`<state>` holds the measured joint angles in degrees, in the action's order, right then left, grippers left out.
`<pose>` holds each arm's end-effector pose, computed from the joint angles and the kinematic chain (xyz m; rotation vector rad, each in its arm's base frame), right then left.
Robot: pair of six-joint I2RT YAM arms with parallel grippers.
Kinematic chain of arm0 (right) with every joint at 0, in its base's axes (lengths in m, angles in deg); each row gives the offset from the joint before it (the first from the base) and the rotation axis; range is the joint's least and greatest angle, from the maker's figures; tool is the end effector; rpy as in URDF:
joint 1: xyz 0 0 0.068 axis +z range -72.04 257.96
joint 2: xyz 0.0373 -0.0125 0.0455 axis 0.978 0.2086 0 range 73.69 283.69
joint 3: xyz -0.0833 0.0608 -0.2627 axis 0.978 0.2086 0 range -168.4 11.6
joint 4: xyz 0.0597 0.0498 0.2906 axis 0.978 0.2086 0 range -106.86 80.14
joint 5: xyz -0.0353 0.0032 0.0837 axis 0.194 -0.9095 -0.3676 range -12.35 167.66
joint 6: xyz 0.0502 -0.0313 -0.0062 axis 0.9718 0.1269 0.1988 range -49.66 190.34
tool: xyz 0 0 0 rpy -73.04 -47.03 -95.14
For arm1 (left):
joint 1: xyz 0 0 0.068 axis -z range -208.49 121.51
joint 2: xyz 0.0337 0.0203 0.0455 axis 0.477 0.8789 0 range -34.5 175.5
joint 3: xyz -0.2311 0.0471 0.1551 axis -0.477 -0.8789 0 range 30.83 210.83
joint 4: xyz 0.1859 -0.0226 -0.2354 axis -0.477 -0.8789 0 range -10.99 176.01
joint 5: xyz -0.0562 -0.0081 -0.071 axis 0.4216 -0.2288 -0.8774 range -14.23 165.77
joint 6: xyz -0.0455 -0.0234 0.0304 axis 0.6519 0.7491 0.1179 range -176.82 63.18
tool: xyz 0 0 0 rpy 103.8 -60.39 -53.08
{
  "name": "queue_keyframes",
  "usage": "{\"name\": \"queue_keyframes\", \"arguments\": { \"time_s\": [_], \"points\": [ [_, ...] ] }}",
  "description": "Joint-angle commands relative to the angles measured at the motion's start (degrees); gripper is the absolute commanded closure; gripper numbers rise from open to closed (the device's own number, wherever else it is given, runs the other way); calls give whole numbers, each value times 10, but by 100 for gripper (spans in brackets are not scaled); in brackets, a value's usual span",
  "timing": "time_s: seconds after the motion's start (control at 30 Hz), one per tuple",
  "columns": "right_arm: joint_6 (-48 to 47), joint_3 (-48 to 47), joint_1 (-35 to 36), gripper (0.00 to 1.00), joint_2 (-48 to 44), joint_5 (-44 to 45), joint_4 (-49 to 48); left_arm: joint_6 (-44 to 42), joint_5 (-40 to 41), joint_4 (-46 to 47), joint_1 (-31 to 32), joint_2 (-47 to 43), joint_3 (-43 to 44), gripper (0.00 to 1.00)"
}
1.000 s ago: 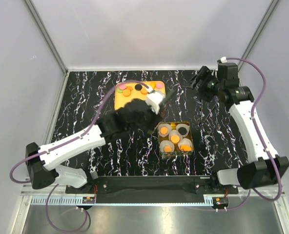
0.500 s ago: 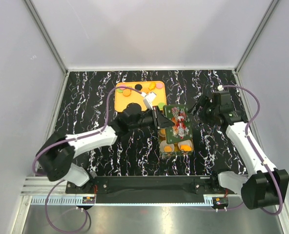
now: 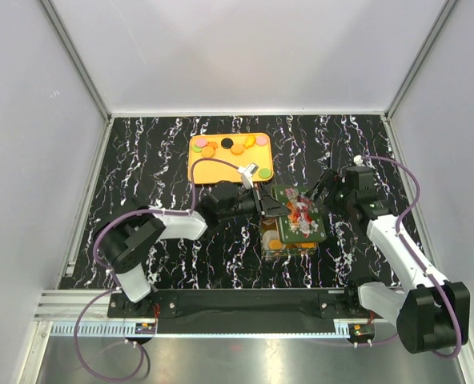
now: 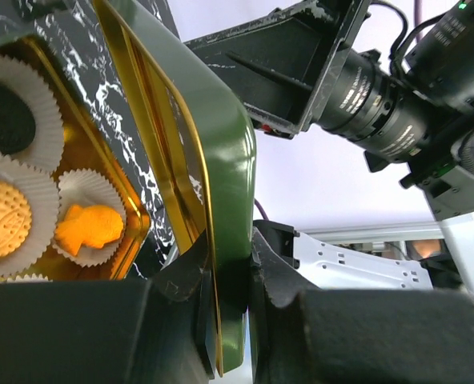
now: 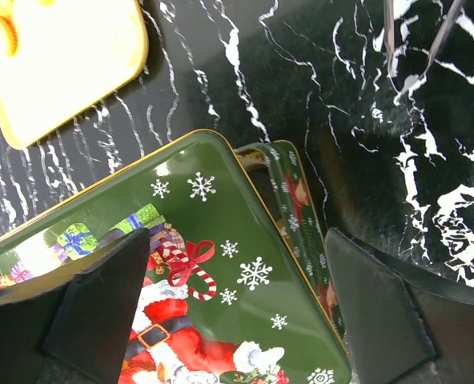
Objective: Pack the cookies
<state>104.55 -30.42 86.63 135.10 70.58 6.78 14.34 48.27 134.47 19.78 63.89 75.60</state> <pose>0.2612 0.0452 0.2353 0.4623 2.3272 0.5133 0.2449 -0.3048 0.1790 0.0423 2.0770 -1.8501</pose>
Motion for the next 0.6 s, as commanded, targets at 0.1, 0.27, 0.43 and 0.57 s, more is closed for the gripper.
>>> {"name": "queue_keyframes", "arguments": {
  "time_s": [0.1, 0.27, 0.43, 0.57],
  "points": [
    [1, 43, 2, 0, -4, -28, -86, 33, -35, 158, -9, 13, -10, 100],
    [19, 96, 2, 0, -8, -49, -157, 56, -42, 197, -22, 26, -38, 100],
    [33, 135, 2, 0, -18, -56, -205, 76, -54, 228, -28, 48, -46, 100],
    [45, 157, 2, 0, -26, -64, -230, 86, -58, 242, -30, 65, -47, 100]
  ]
}}
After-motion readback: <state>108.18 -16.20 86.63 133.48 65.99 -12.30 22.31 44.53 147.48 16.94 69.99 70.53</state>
